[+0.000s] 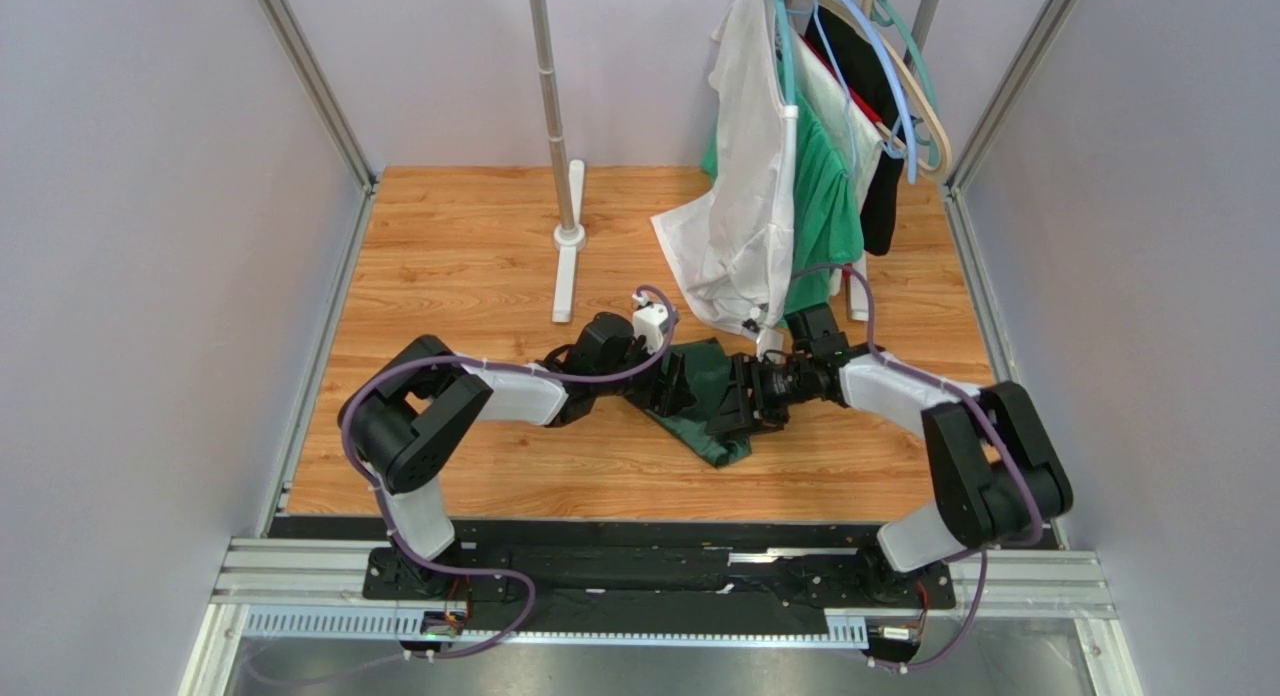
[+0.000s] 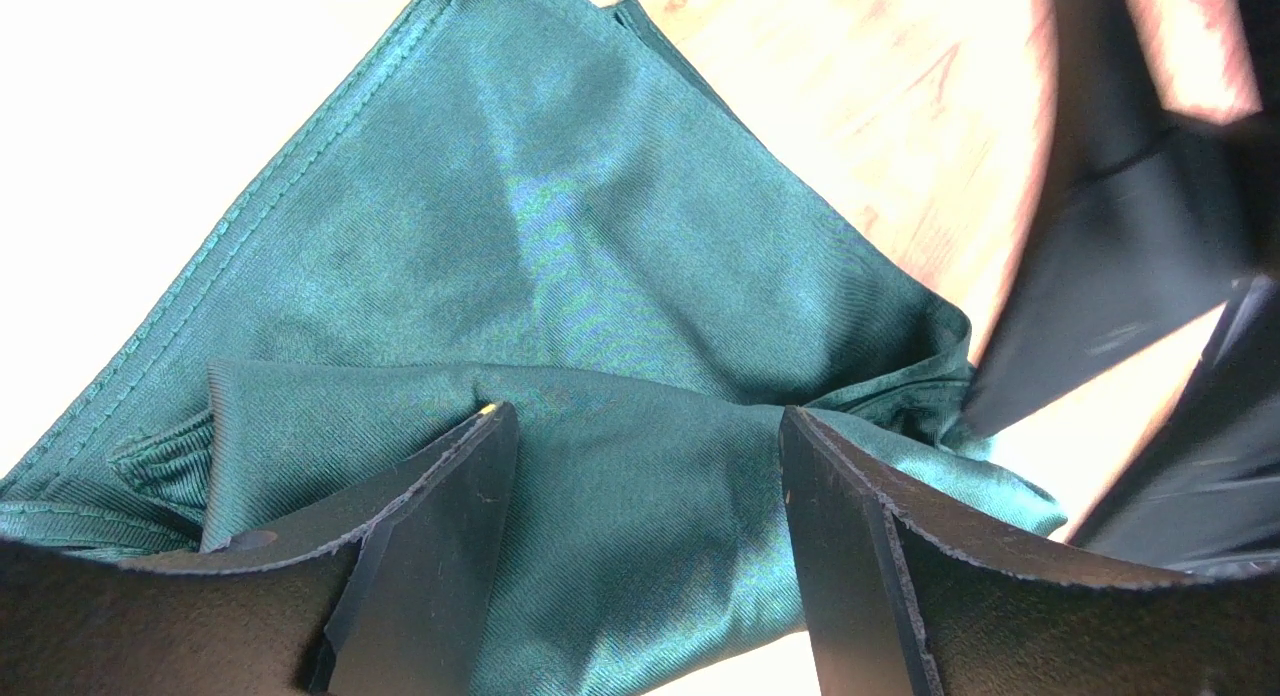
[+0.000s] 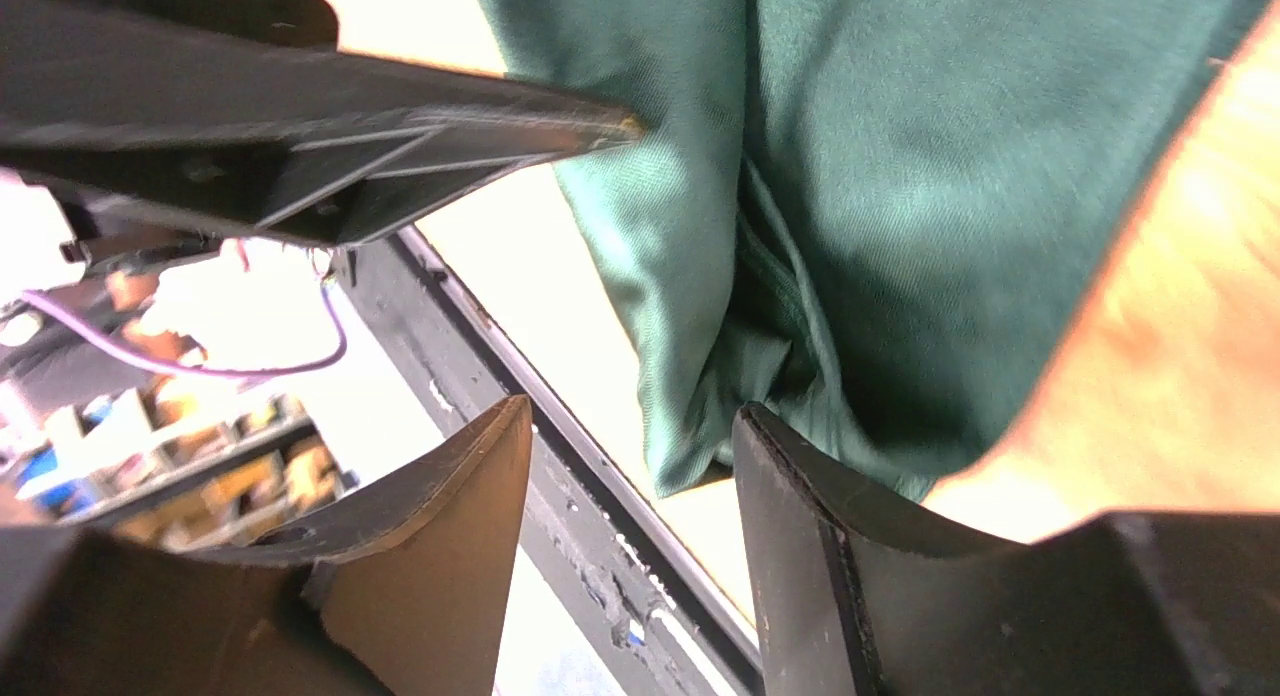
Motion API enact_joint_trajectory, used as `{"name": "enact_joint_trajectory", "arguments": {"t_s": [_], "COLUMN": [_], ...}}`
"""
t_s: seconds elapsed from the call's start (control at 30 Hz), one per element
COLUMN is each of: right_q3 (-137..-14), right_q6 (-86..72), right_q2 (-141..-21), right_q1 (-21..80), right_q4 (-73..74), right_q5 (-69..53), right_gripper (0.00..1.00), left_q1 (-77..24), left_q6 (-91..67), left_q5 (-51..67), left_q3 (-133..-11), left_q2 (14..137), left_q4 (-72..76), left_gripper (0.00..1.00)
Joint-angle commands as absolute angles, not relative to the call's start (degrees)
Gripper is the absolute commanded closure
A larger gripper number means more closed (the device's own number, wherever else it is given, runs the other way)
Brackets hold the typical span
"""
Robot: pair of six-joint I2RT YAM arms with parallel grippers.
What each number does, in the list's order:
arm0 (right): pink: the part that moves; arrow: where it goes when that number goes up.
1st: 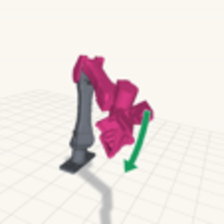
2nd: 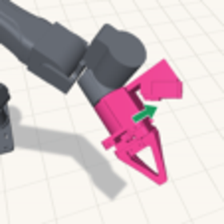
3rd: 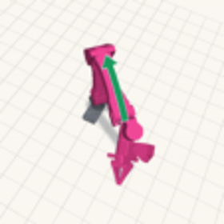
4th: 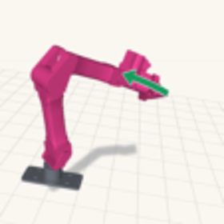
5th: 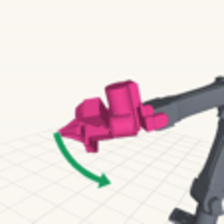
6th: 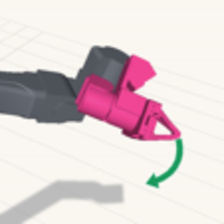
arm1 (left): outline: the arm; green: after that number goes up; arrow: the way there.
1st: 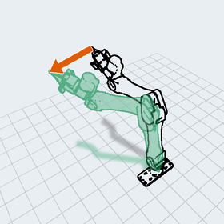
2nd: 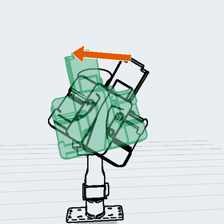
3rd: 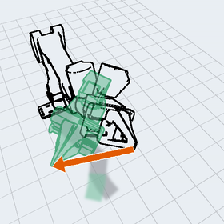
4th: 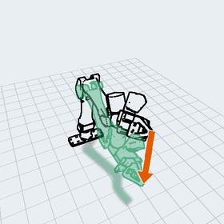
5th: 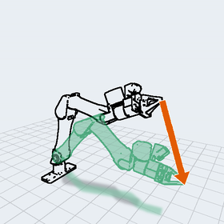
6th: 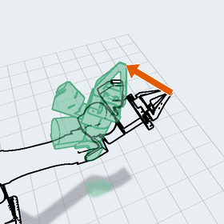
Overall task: Fold the napkin, place the utensils inside, and roll it up
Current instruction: Roll the napkin with the utensil
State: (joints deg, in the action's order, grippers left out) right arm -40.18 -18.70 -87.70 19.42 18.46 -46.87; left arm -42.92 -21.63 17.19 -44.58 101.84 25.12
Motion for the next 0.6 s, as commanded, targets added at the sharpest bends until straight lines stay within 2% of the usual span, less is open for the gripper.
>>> {"name": "enact_joint_trajectory", "arguments": {"t_s": [0.0, 0.07, 0.1, 0.17, 0.2, 0.23, 0.3, 0.37, 0.47, 0.57], "right_q3": [-40.8, -41.1, -41.2, -40.5, -39.5, -38.2, -34.9, -34.8, -36.1, -37.6], "right_q6": [-20.0, -18.7, -18.5, -17.7, -17.0, -16.0, -13.6, -12.0, -6.9, -1.9], "right_q2": [-76.0, -70.4, -64.9, -59.5, -57.4, -53.9, -53.0, -56.5, -65.5, -74.0], "right_q1": [19.2, 21.0, 22.7, 32.0, 36.2, 43.6, 49.9, 56.3, 65.5, 70.5], "right_q4": [26.5, 28.9, 28.9, 26.3, 24.6, 22.3, 15.0, 11.4, 7.6, 3.0], "right_q5": [-35.4, -30.7, -23.5, -13.5, -0.8, 4.8, 15.8, 20.4, 35.9, 40.4], "right_gripper": [0.44, 0.44, 0.44, 0.44, 0.44, 0.44, 0.43, 0.43, 0.43, 0.42], "left_q1": [-42.3, -41.8, -41.4, -40.6, -40.3, -40.2, -39.3, -38.8, -37.5, -36.6], "left_q6": [-22.4, -22.9, -23.1, -23.1, -23.3, -23.3, -23.6, -23.6, -23.3, -22.3], "left_q5": [18.2, 19.0, 20.5, 21.9, 22.7, 22.9, 24.1, 25.1, 27.9, 28.9], "left_q3": [-45.0, -45.7, -46.2, -48.1, -48.6, -49.1, -49.6, -50.4, -52.1, -53.3], "left_q2": [103.0, 103.2, 103.4, 104.1, 104.3, 104.4, 104.7, 105.1, 105.7, 106.5], "left_q4": [20.5, 19.3, 18.6, 15.1, 14.2, 13.6, 12.0, 9.9, 6.7, 3.4], "left_gripper": [0.26, 0.26, 0.26, 0.26, 0.26, 0.26, 0.26, 0.26, 0.27, 0.27]}}
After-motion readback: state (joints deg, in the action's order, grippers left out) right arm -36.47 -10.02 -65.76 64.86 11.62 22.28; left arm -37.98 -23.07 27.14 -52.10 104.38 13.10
